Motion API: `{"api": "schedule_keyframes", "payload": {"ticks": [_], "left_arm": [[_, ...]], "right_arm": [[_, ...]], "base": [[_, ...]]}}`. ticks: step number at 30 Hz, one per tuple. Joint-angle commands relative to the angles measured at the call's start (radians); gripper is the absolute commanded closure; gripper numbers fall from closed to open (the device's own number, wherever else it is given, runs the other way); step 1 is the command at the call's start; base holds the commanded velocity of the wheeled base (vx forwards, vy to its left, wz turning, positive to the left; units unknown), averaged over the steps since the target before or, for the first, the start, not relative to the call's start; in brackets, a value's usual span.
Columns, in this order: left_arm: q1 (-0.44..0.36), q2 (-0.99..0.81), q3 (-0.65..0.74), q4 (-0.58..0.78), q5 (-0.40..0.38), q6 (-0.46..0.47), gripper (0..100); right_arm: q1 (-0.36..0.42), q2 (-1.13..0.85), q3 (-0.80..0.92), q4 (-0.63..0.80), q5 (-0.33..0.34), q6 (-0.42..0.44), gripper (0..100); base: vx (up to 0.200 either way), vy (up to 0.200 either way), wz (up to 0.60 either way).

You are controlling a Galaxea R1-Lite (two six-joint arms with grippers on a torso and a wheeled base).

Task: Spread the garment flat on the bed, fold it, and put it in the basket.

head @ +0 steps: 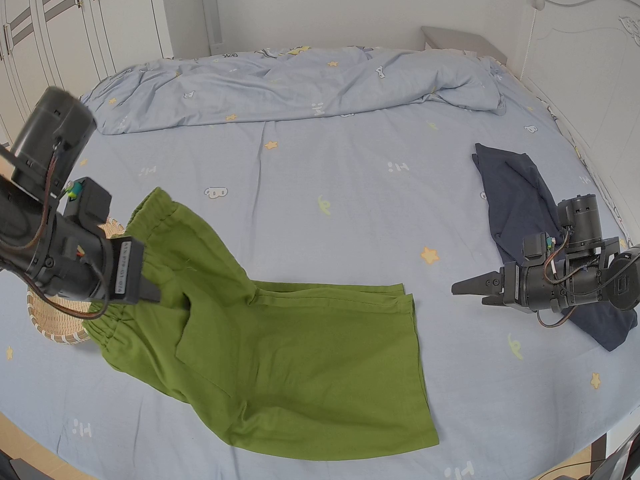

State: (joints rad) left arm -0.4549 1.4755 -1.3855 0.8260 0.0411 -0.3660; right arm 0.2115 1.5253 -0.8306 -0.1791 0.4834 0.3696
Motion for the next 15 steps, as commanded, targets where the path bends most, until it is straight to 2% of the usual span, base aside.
{"api": "schedule_keyframes", "payload": {"ticks": [1,10,15], "left_arm": [[-0.220,0.138,-0.176,0.042,0.097,-0.103,100],[-0.386,0.264,-0.279,0.042,0.109,-0.218,100],[-0.424,0.299,-0.283,0.041,0.158,-0.245,100]], "right_arm": [[0.003,-0.004,0.001,0.000,-0.012,0.000,0],[0.003,-0.002,0.002,0.000,-0.014,0.000,0],[0.002,-0.001,0.001,0.000,-0.014,-0.001,0]], "base": [[0.000,0.000,0.00],[0.000,0.000,0.00],[0.000,0.000,0.00]]}}
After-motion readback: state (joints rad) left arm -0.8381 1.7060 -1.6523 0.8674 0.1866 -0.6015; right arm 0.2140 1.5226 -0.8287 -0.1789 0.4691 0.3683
